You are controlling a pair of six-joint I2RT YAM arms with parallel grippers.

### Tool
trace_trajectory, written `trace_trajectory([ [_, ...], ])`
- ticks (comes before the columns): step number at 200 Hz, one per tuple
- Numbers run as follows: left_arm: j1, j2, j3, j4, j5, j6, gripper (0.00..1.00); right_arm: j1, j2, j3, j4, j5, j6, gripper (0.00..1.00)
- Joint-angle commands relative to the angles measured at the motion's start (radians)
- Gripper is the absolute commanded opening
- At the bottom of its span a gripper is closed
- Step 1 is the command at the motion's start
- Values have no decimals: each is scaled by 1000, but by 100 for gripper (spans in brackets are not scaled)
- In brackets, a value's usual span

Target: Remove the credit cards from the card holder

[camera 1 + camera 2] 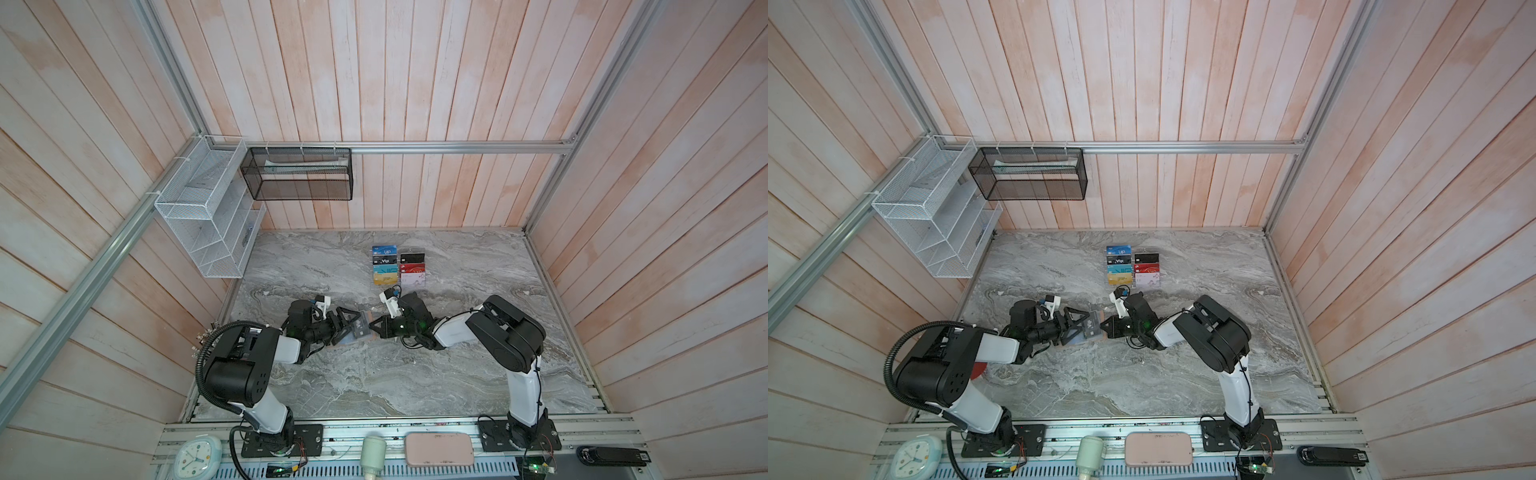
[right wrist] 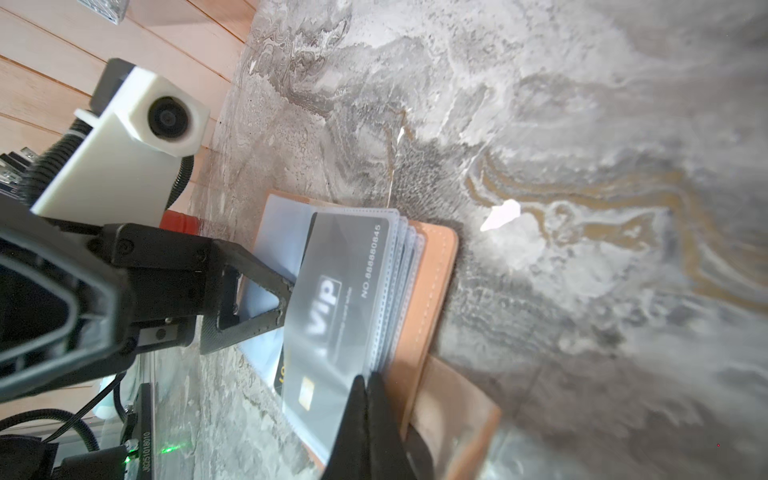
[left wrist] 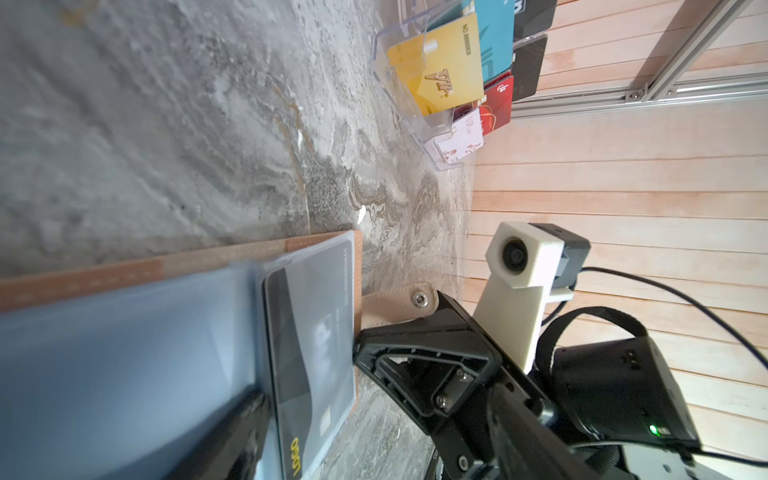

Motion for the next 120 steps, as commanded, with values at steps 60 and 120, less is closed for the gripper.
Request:
trace_trajectory([
  [60, -3, 7, -11, -103, -40, 81, 80, 46, 57, 61, -236, 121, -53, 0],
  [120, -3, 12, -18, -95, -41, 83, 75, 72, 81, 78, -287, 169, -59, 0],
])
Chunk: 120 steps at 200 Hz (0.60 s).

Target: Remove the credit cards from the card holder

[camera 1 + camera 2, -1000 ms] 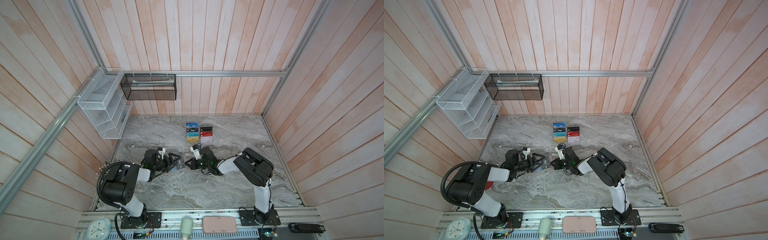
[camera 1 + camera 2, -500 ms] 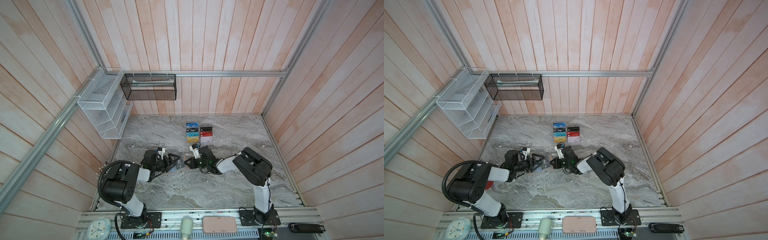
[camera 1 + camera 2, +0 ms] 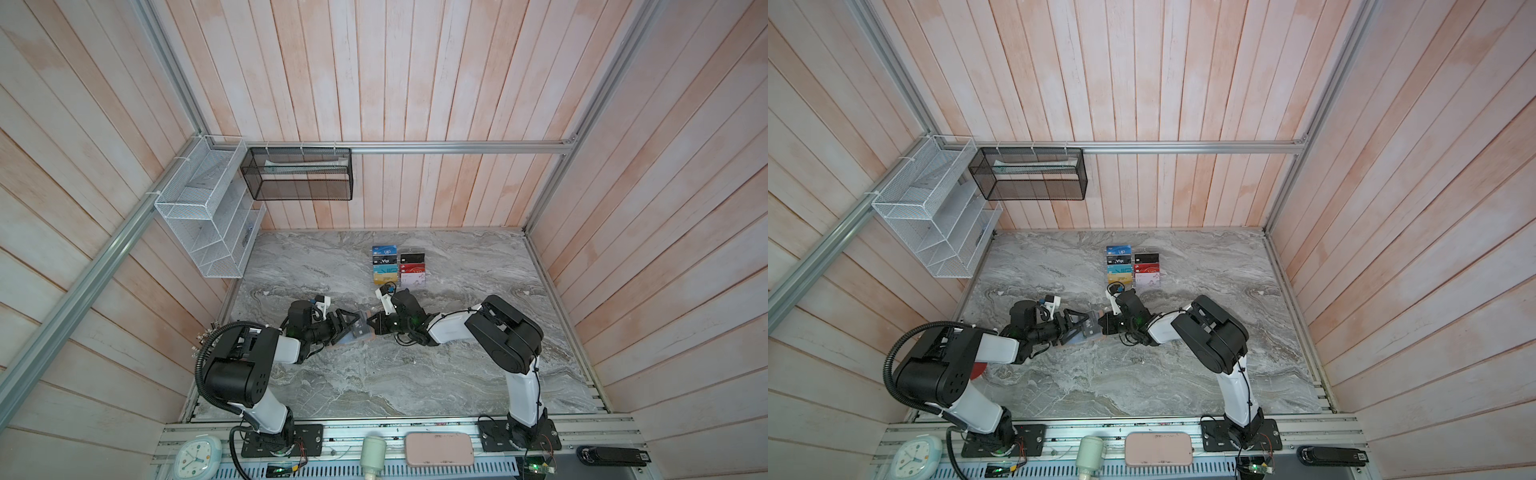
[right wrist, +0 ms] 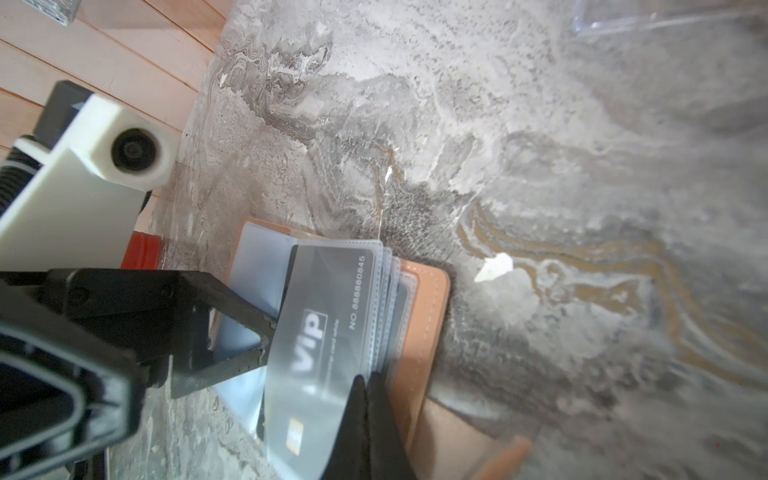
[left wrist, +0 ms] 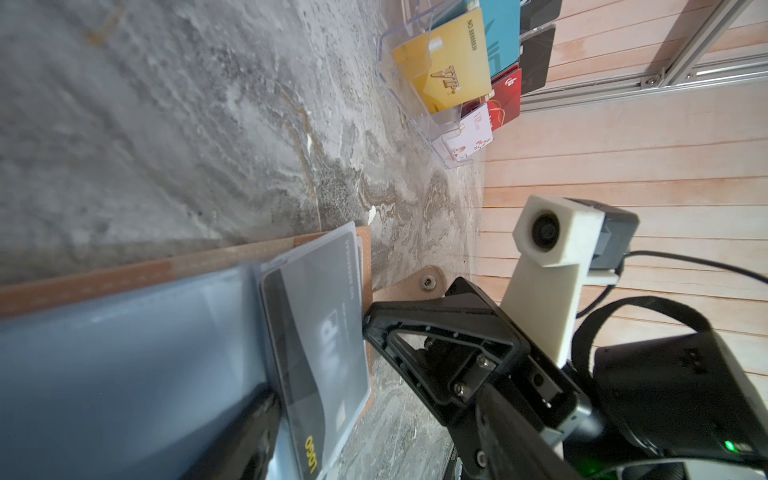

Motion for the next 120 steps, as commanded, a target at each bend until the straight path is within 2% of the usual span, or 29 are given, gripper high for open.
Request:
trace_trajectory([
  [1, -5, 16, -17, -64, -25, 23, 75, 38, 77, -8, -162, 40, -24, 0],
  [52, -5, 39, -38, -30, -20, 20, 67, 52, 85, -13, -159, 41, -18, 0],
  [95, -5, 65, -60, 33, -6, -1, 50, 59, 87, -25, -147, 36, -3, 0],
  [120, -5, 67, -69, 54, -5, -5, 45, 60, 88, -38, -128, 20, 12, 0],
])
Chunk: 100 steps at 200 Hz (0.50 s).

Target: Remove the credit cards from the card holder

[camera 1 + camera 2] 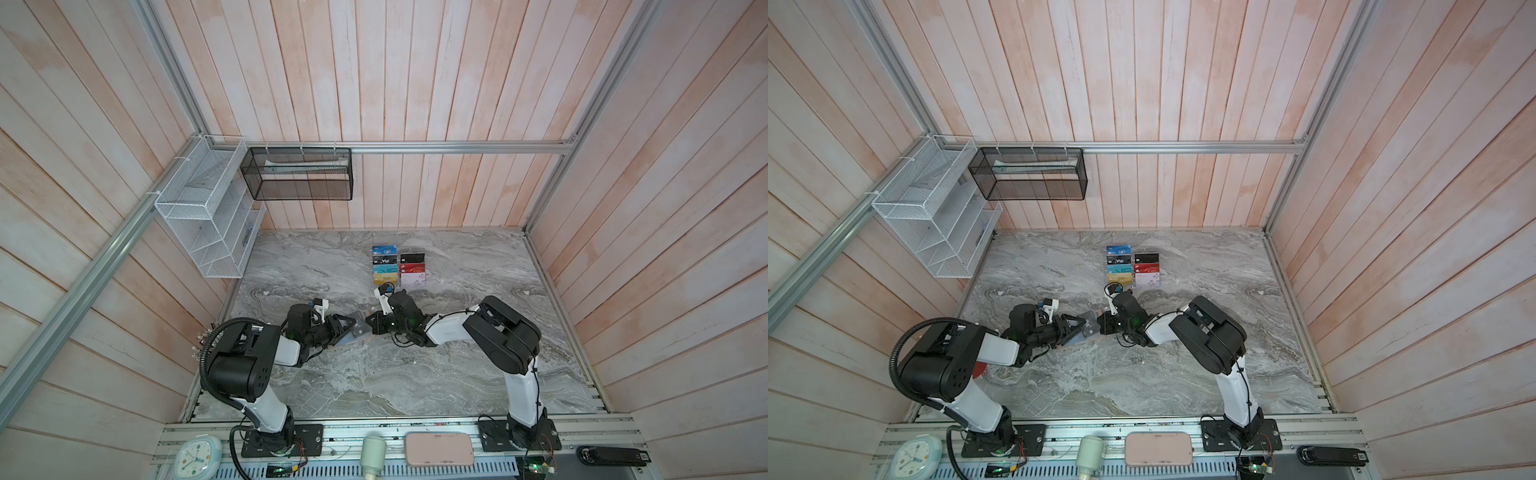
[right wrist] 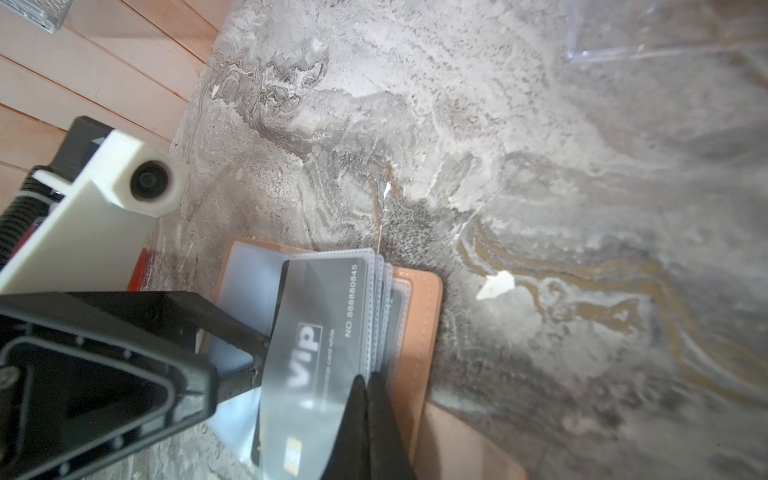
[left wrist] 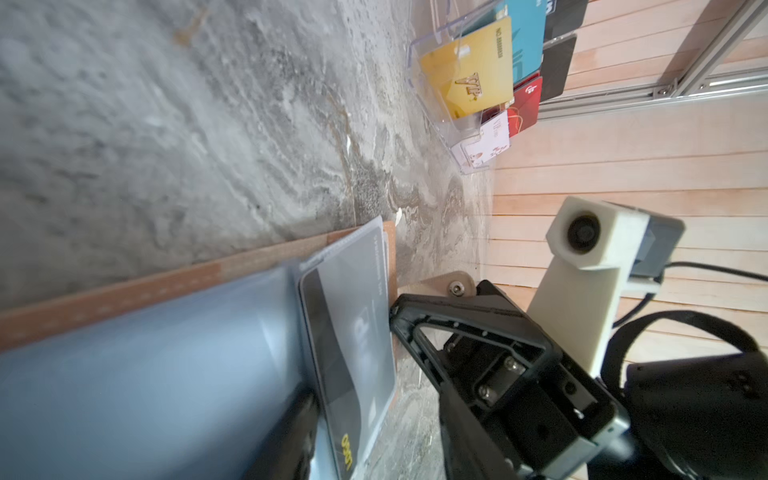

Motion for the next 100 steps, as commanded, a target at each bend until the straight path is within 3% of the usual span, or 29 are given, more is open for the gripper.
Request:
trace_trajectory([
  [1, -14, 31, -31, -19, 17, -1, 45, 42, 79, -47, -138, -33, 10, 0],
  [20, -13, 29, -34, -8, 21, -1, 38, 43, 83, -51, -132, -40, 17, 0],
  [100, -15, 12, -60, 40, 23, -24, 28, 45, 82, -60, -121, -47, 27, 0],
])
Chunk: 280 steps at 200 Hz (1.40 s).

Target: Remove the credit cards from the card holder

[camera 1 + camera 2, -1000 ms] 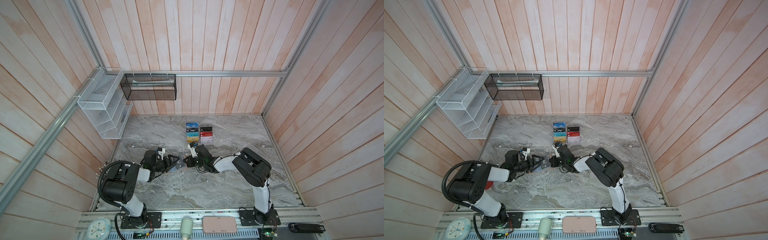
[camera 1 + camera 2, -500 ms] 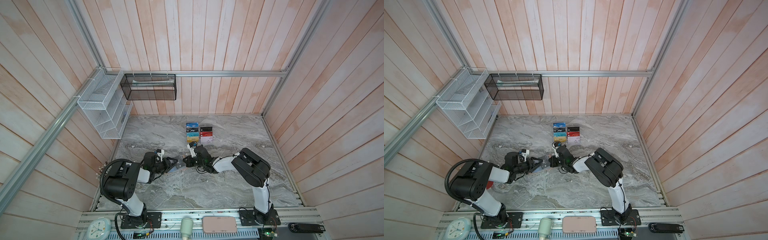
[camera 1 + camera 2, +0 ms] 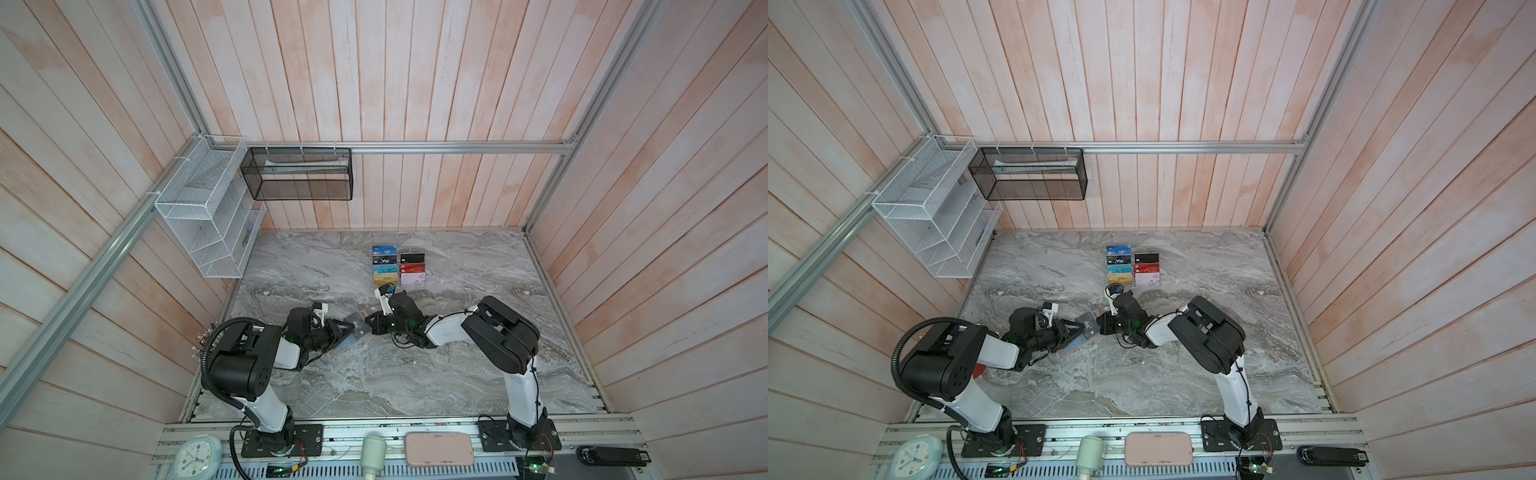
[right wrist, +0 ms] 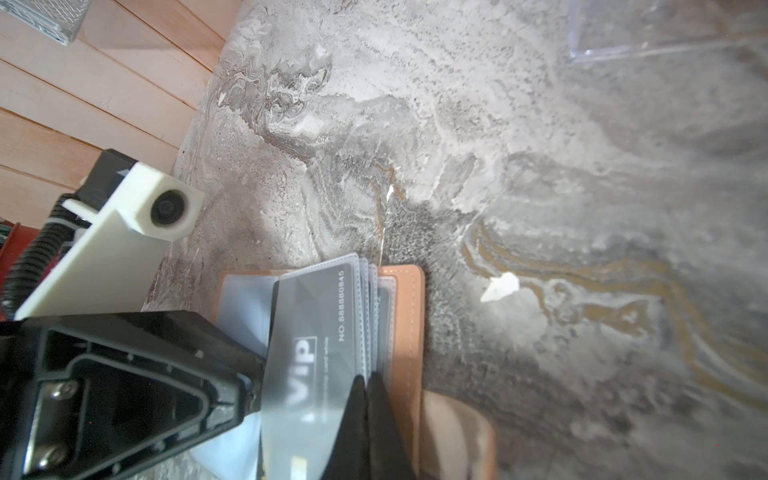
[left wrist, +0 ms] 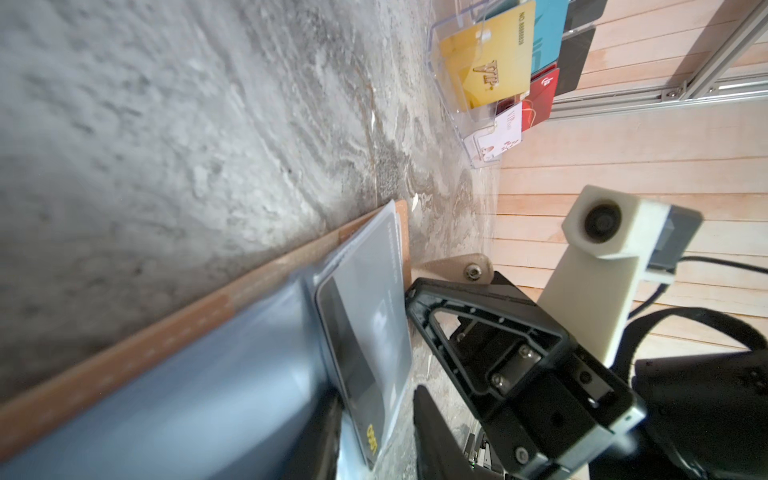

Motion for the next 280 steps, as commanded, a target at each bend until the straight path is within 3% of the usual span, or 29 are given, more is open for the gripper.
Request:
trace_trajectory([
  [1, -14, 7, -23, 12, 26, -7, 28, 43, 74, -48, -165, -46, 9, 0],
  [86, -18, -51, -59, 67, 4, -51, 28, 45, 72, -59, -147, -52, 20, 0],
  [225, -41, 40, -107, 319, -66, -202, 29, 43, 62, -99, -71, -61, 89, 0],
  [280, -54, -3, -106, 317, -70, -218, 29, 40, 68, -99, -68, -62, 94, 0],
])
